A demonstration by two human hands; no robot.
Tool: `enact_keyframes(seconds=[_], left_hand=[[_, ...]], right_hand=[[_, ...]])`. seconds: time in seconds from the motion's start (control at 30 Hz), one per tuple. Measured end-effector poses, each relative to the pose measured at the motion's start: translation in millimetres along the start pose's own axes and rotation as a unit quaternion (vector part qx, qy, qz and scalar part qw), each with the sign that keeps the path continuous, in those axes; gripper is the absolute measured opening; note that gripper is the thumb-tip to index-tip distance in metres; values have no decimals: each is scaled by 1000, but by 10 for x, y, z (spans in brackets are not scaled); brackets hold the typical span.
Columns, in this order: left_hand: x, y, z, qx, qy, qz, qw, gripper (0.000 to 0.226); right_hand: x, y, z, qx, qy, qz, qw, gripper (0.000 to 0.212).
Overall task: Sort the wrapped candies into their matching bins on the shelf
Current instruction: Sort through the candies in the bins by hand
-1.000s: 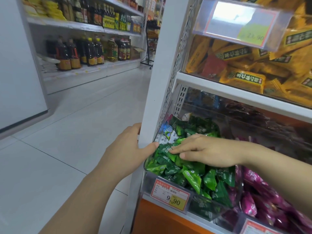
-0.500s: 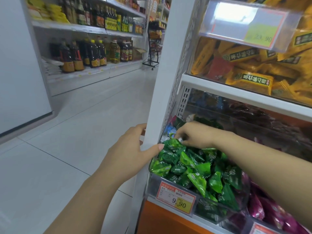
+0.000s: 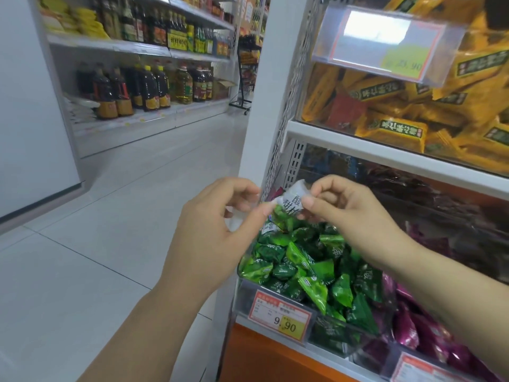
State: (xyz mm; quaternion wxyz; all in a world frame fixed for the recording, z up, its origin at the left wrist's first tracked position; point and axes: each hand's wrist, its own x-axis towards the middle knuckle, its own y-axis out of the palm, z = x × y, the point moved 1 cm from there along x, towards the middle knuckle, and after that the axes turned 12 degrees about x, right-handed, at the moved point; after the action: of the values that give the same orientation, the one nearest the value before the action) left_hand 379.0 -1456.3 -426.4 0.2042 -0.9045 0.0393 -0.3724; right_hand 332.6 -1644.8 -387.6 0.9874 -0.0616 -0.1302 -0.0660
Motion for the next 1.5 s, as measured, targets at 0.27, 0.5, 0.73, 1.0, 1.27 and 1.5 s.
enact_keyframes(seconds=[0.27,0.5,0.73,1.0,1.27,1.5], left_hand=[[-66,22,-45,5,-9,68,998,32],[3,-87,34,-34,-84,-23,996,26],[9,-94,93,-31,-89,-18,995,27],[22,-106,133,-30,-86,-15,996,30],[9,-113,140,-34,-79,-6,996,30],[13,-108,80,-33,-52,-9,998,45]], right_hand=[[7,118,-53,-7,16,41,999,10],[546,-156,-440,-362,76,176,912,13],[903,-66,-717,-487,120,259,826,39],[1071,-111,-848,-523,117,244,808,44],[1023,-124,-858,-525,93,214,819,30],[655,-223,-280,-336,63,76,937,24]])
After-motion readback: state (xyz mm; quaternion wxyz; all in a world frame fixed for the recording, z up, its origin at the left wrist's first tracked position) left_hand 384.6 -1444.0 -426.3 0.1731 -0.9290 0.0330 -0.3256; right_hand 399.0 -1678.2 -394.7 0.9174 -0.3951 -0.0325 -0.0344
